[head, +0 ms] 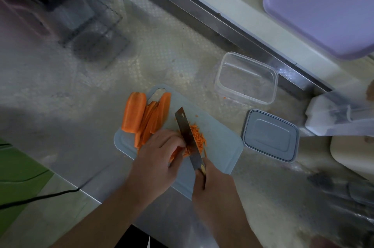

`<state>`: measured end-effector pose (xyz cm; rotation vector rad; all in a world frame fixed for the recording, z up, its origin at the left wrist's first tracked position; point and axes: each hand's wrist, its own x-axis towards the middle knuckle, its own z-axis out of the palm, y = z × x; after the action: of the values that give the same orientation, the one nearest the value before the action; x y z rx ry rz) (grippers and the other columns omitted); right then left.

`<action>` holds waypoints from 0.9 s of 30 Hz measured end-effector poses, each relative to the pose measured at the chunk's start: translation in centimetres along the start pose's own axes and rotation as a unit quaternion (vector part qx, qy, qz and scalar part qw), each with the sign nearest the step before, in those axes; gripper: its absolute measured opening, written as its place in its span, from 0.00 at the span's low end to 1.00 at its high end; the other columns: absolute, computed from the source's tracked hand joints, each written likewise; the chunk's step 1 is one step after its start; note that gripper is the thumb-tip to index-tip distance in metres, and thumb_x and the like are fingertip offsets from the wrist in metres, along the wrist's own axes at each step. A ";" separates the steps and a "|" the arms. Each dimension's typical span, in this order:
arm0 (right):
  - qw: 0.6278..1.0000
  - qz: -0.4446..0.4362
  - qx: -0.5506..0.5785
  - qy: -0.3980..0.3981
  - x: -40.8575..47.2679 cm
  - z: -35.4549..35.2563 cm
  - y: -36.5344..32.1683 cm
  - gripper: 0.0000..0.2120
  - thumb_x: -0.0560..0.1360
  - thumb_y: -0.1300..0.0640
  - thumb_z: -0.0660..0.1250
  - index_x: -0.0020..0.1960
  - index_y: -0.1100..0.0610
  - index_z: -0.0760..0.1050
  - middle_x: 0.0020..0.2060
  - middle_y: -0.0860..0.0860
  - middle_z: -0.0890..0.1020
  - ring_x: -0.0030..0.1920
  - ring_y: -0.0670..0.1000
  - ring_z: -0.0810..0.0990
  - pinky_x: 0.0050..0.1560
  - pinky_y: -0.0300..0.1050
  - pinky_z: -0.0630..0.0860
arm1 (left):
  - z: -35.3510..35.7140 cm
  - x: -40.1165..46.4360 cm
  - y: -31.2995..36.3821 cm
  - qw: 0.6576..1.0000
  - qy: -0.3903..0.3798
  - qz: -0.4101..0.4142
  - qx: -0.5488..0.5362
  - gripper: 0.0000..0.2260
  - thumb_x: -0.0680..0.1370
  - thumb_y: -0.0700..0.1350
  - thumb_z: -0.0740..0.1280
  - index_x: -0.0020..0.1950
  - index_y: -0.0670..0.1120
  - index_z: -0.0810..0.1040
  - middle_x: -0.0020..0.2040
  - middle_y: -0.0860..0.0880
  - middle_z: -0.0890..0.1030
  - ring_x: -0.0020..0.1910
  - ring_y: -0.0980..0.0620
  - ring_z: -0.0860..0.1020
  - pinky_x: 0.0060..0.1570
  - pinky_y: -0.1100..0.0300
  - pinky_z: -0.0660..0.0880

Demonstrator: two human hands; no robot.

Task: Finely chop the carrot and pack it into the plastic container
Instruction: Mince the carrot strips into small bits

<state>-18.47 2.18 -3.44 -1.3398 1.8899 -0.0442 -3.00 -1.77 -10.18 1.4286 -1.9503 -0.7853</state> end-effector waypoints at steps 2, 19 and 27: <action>1.000 -0.001 0.003 0.003 -0.1 0.0 0.1 0.11 0.84 0.50 0.55 0.63 0.40 0.71 0.34 0.47 0.79 0.35 0.45 0.81 0.34 0.42 0.79 | -0.3 -0.1 0.1 1.000 0.002 -0.022 -0.005 0.07 0.77 0.40 0.77 0.52 0.48 0.81 0.52 0.56 0.79 0.55 0.57 0.77 0.56 0.61 0.75; 1.000 0.002 -0.004 0.008 -0.2 -0.7 1.4 0.07 0.83 0.49 0.53 0.55 0.43 0.70 0.35 0.48 0.78 0.35 0.47 0.80 0.34 0.45 0.79 | -0.2 -0.6 0.1 0.996 -0.032 0.003 0.086 0.08 0.78 0.46 0.73 0.57 0.47 0.84 0.57 0.53 0.82 0.61 0.51 0.78 0.65 0.59 0.72; 1.000 0.014 -0.006 0.017 -0.1 -2.1 1.7 0.08 0.84 0.50 0.54 0.48 0.46 0.68 0.33 0.47 0.77 0.32 0.46 0.78 0.28 0.38 0.69 | 1.1 0.6 1.1 0.995 -0.025 -0.013 0.091 0.08 0.80 0.45 0.73 0.58 0.47 0.83 0.58 0.52 0.81 0.62 0.50 0.78 0.59 0.52 0.79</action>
<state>-21.11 2.12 -2.73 -1.3276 1.9393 -0.0412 -4.59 -1.93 -10.02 1.5558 -2.0907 -0.6743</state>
